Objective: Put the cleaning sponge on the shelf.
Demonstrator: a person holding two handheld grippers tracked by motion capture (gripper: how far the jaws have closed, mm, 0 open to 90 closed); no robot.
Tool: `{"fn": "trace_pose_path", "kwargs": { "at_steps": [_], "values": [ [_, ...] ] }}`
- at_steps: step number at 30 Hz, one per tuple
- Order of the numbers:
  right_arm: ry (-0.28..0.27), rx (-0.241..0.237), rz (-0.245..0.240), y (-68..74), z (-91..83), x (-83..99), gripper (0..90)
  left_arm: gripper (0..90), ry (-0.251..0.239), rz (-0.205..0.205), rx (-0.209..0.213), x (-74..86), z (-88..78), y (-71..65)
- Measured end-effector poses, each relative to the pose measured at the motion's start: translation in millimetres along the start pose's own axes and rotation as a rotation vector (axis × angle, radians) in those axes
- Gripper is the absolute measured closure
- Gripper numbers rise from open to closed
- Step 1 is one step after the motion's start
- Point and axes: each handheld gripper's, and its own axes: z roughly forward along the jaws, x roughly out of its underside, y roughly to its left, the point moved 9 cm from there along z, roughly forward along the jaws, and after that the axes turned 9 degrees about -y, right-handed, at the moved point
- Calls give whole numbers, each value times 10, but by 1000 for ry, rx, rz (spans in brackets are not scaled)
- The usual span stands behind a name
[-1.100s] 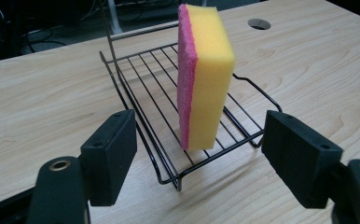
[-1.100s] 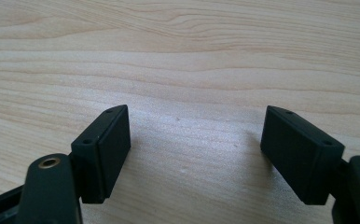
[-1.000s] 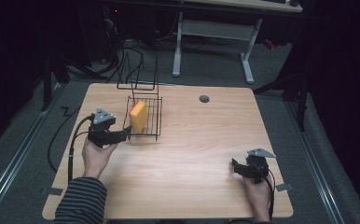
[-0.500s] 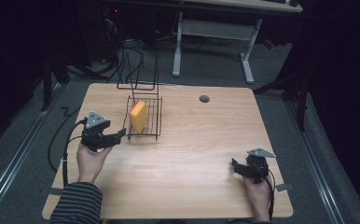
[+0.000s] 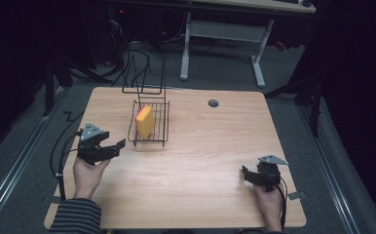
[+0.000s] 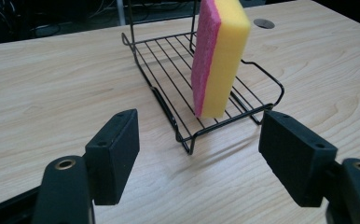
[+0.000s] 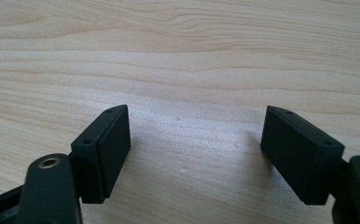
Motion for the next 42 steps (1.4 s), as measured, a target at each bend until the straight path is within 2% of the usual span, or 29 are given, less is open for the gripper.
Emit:
{"fn": "trace_pose_path", "kwargs": {
  "at_steps": [16, 29, 42],
  "values": [
    [-2, 0, 1, 1, 0, 0, 243, 299, -11, -29, -15, 86, -112, 68],
    [-2, 0, 1, 0, 0, 0, 243, 300, -11, -68, -25, 260, -188, 103],
    [-2, 0, 2, 3, 0, 0, 243, 300, 11, -78, -36, 418, -196, 119]
  ]
}}
